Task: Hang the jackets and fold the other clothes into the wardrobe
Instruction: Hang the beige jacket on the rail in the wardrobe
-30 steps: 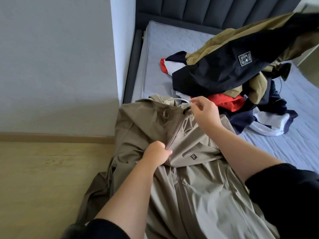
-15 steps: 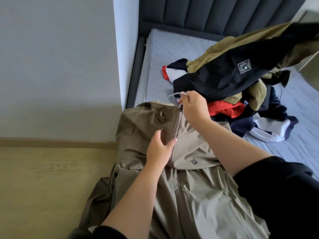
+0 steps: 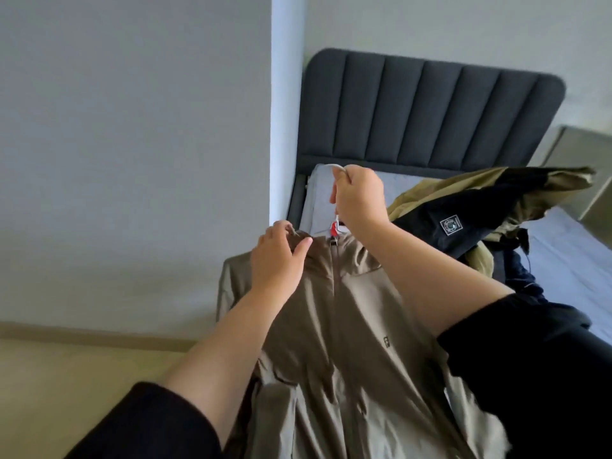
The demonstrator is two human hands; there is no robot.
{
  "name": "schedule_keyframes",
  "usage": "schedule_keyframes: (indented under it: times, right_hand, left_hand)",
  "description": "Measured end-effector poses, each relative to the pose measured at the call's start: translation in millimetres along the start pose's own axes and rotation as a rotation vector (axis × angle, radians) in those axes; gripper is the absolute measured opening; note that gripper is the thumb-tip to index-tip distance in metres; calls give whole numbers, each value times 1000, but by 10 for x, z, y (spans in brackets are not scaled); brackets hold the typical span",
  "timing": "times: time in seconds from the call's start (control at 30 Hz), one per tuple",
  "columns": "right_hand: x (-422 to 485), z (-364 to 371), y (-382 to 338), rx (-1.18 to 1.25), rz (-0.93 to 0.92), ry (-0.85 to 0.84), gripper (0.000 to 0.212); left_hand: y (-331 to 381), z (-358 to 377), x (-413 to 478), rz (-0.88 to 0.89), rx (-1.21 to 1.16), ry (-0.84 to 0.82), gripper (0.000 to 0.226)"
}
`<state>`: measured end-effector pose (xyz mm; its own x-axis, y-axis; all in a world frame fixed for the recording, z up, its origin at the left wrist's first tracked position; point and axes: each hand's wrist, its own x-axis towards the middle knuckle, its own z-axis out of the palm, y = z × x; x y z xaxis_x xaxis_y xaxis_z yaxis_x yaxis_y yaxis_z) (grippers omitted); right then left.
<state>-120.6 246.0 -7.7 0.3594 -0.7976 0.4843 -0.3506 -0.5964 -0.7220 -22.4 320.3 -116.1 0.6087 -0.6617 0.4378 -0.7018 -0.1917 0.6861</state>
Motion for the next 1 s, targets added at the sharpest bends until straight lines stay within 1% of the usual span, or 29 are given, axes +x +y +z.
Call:
schedule_keyframes:
  times: [0.03, 0.1, 0.2, 0.27, 0.4, 0.47, 0.53, 0.57, 0.6, 0.67, 0.7, 0.77, 0.8, 0.83, 0.87, 0.93, 1.0]
  right_hand:
    - [27, -35, -159, 32, -3, 15, 44]
    - [71, -91, -480, 90, -24, 34, 45]
    - [106, -156, -998, 167, -104, 66, 45]
    - [92, -171, -1357, 193, -193, 72, 44]
    - [32, -136, -2047, 266, -333, 50, 42]
    - [22, -116, -2374, 356, -357, 39, 37]
    - [37, -103, -2692, 450, -356, 27, 30]
    - [55, -101, -2847, 490, -351, 20, 27]
    - [71, -98, -2994, 527, -346, 14, 25]
    - [93, -86, -3254, 603, -343, 9, 25]
    - [103, -73, -3366, 636, -345, 5, 27]
    - [108, -24, -3554, 695, -345, -28, 30]
    - [103, 12, -3636, 726, -343, -56, 32]
    - [95, 57, -3710, 759, -341, -85, 33]
    - [84, 111, -3777, 792, -338, -115, 34]
    - [65, 239, -3889, 845, -321, -165, 35]
    - [46, 381, -3983, 887, -283, -196, 36]
  left_hand:
    - [33, -167, 70, -3, 34, -44, 41]
    - [98, -507, 226, 12, 148, -102, 40]
    - [227, -1075, 463, 17, 268, -117, 32]
    - [316, -1475, 596, 0, 335, -141, 28]
    - [473, -2304, 793, -21, 502, -132, 27]
    - [556, -2713, 826, -34, 555, -104, 25]
    - [637, -3113, 807, -52, 558, -16, 13]
    - [678, -3307, 786, -53, 520, 49, 13]
    - [721, -3492, 759, -37, 438, 118, 18]
    - [800, -3813, 648, 71, 276, 251, 30]
    - [838, -3942, 580, 168, 292, 318, 35]
    - [875, -4140, 465, 370, 453, 424, 32]
    - [883, -4202, 425, 435, 537, 445, 27]
    - [875, -4246, 397, 457, 613, 438, 24]
    - [851, -4282, 388, 439, 680, 413, 25]
    - [755, -4330, 404, 333, 764, 344, 28]
    - [652, -4354, 382, 291, 767, 321, 27]
